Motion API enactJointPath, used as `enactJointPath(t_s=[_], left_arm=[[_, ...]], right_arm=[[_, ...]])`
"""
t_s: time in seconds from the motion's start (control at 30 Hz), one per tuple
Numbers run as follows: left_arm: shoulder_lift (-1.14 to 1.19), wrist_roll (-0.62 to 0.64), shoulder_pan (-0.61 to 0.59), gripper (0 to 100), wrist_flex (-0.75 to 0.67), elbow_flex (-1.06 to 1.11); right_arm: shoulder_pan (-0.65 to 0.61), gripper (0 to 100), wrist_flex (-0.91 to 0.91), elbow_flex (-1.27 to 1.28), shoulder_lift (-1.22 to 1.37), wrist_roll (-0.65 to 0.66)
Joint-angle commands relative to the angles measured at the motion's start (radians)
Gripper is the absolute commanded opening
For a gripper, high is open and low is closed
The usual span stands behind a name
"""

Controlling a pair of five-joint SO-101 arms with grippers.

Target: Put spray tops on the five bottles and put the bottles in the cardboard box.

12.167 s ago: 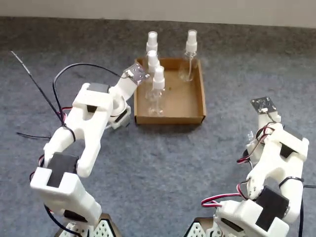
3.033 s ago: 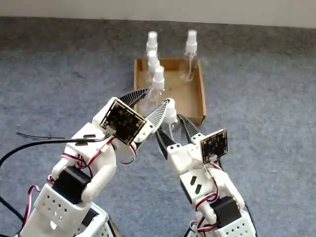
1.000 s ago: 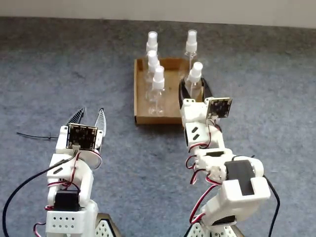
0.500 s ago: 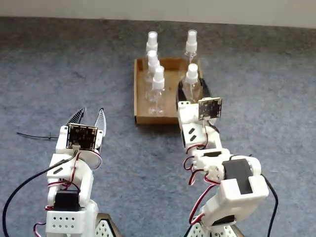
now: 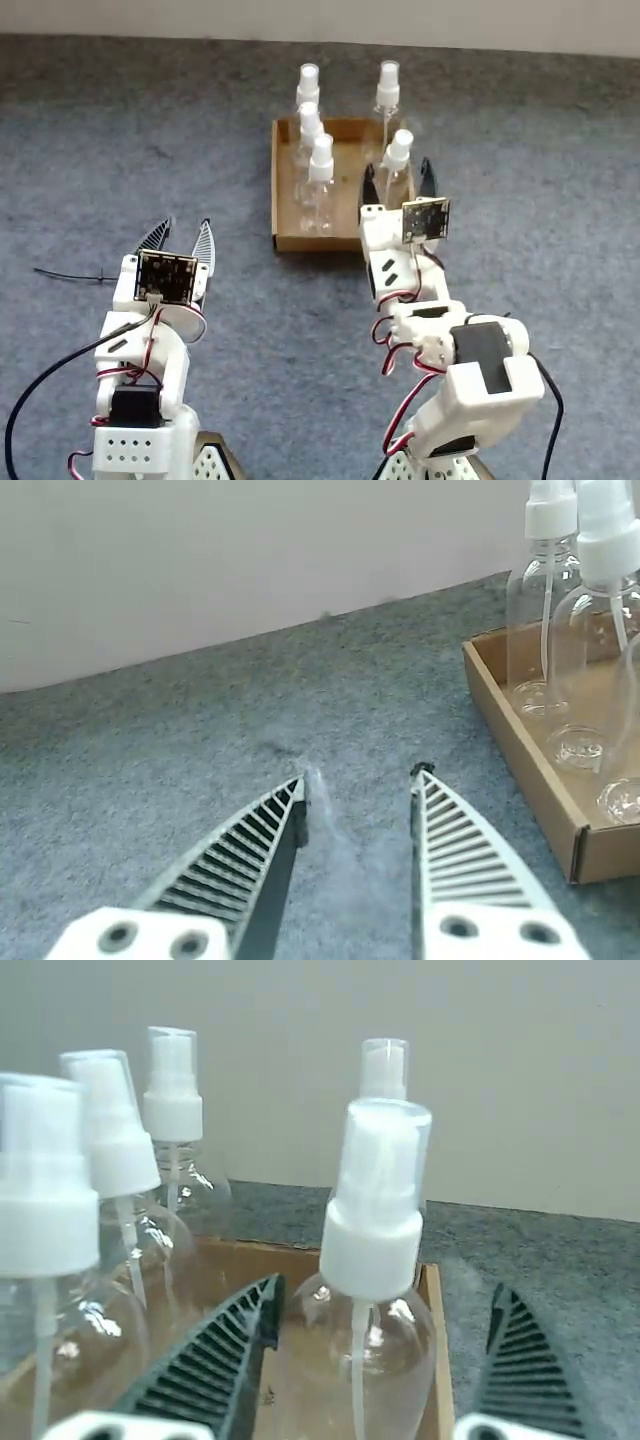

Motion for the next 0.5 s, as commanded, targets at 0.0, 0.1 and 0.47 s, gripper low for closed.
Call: enactJointPath(t_s=[0.0, 0.1, 0.47], left_arm=[[0.005, 0.002, 0.002, 16, -0.021, -0.004], [0.005, 0.002, 0.002, 16, -0.021, -0.004], [0.005, 0.002, 0.002, 16, -0.021, -0.004]], right_arm=[[-0.001, 26.5, -0.021, -0.053, -0.010, 0.015], [-0.001, 26.5, -0.021, -0.053, -0.010, 0.015], [0.001, 30.3, -0.021, -0.053, -0.012, 0.017]])
